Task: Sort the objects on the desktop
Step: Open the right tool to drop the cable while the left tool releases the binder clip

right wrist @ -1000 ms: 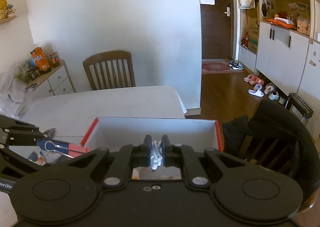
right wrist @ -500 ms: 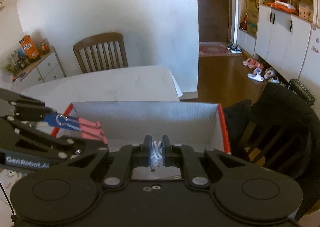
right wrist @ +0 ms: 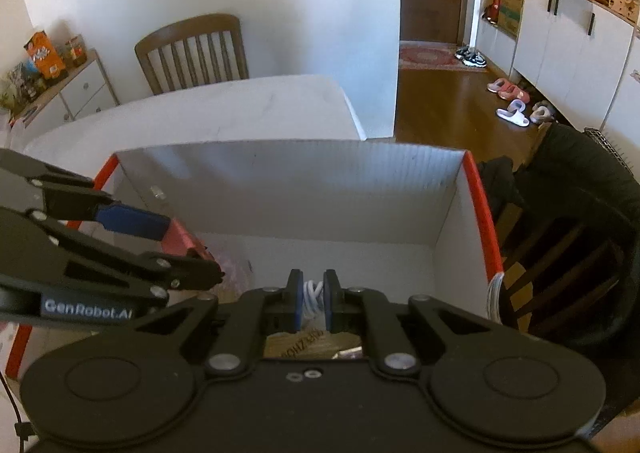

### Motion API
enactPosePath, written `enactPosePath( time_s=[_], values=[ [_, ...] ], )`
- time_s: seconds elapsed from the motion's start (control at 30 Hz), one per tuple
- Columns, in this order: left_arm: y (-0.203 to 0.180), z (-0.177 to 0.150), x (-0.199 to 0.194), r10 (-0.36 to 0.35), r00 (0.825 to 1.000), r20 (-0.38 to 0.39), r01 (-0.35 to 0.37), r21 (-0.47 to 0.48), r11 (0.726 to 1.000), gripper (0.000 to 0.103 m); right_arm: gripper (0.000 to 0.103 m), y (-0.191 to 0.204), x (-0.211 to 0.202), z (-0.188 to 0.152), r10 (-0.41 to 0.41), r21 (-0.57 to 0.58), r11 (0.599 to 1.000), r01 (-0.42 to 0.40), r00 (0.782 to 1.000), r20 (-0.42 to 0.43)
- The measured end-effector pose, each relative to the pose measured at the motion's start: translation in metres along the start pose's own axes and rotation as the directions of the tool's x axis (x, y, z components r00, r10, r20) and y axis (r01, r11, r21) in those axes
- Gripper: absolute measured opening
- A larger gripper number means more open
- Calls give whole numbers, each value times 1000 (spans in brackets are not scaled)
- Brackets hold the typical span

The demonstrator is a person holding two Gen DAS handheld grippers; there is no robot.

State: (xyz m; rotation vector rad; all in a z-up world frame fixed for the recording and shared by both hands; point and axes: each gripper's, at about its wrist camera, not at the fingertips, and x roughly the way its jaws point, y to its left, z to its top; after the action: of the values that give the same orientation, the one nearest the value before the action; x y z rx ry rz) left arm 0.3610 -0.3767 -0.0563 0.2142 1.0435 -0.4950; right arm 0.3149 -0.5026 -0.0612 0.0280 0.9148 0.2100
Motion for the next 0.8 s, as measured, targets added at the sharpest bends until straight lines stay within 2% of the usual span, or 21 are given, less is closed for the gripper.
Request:
enactPosePath(
  time_s=[0.1, 0.3, 0.4, 0.8],
  values=[
    [5, -2, 1, -21, 1000, -19, 20, -23, 1000, 51, 10, 1, 3, 0, 12, 2, 1000, -12, 999, -44],
    [4, -5, -3, -29, 1000, -6, 29, -27, 999, 51, 11, -3, 10, -3, 8, 9, 1000, -8, 995, -96],
    [6, -7, -10, -34, 999, 14, 35, -27, 999, 56, 20, -3, 8, -2, 14, 10, 1000, -13, 995, -96],
    [-2, -18, -46, -66, 994, 88, 70, -46, 996, 56, 37, 3, -17, -2, 36, -42, 998, -40, 996, -81]
  ],
)
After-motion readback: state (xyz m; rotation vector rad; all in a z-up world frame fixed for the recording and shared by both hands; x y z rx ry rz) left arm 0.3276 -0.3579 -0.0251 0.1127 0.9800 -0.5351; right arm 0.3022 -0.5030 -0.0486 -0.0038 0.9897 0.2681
